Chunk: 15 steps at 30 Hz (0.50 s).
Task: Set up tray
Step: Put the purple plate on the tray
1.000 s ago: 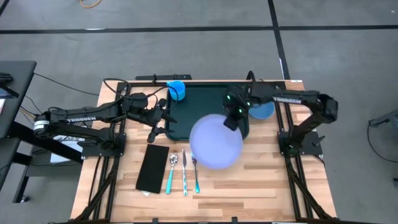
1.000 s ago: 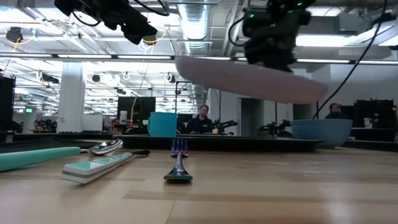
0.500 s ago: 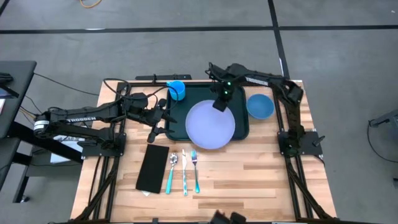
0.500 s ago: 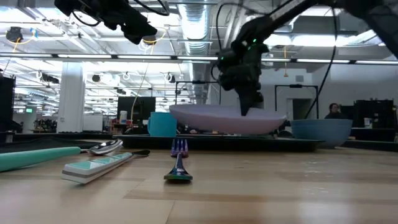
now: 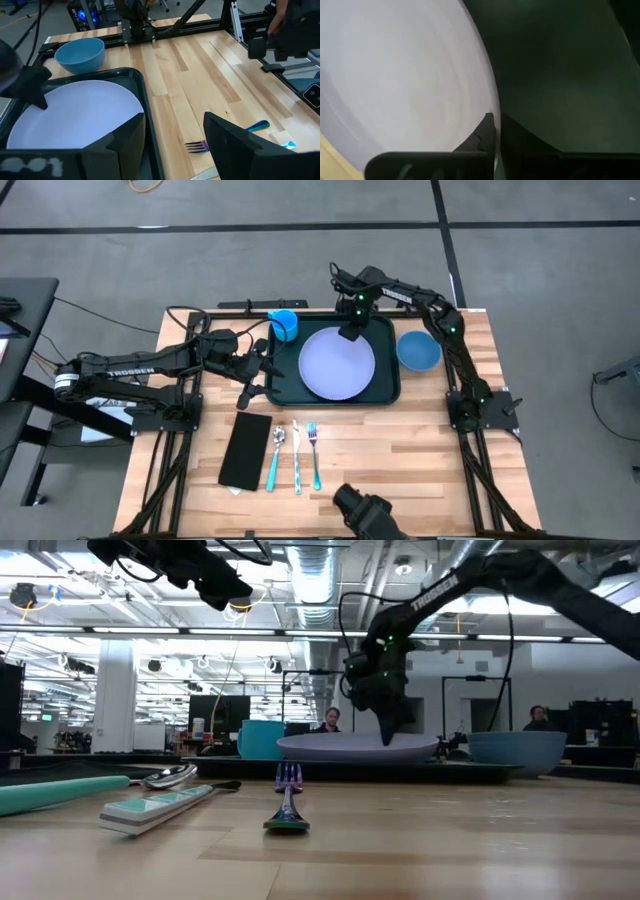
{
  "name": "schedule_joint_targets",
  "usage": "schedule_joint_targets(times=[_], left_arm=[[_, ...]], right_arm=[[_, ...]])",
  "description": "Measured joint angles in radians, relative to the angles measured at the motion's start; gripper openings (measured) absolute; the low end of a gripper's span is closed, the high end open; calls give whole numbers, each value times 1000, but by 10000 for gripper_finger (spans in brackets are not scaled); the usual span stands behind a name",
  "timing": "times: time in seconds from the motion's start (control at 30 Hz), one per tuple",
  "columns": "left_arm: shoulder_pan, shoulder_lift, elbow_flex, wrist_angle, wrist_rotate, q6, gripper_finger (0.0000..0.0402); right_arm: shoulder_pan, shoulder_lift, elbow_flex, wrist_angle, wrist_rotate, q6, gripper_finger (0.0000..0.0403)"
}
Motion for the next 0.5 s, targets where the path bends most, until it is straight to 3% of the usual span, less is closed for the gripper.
schedule_joint_targets(times=[0.5], left_arm=[[0,0,0,-1,-1,0,192]], right_arm=[[-18,79,87,-15,-2,-24,1]])
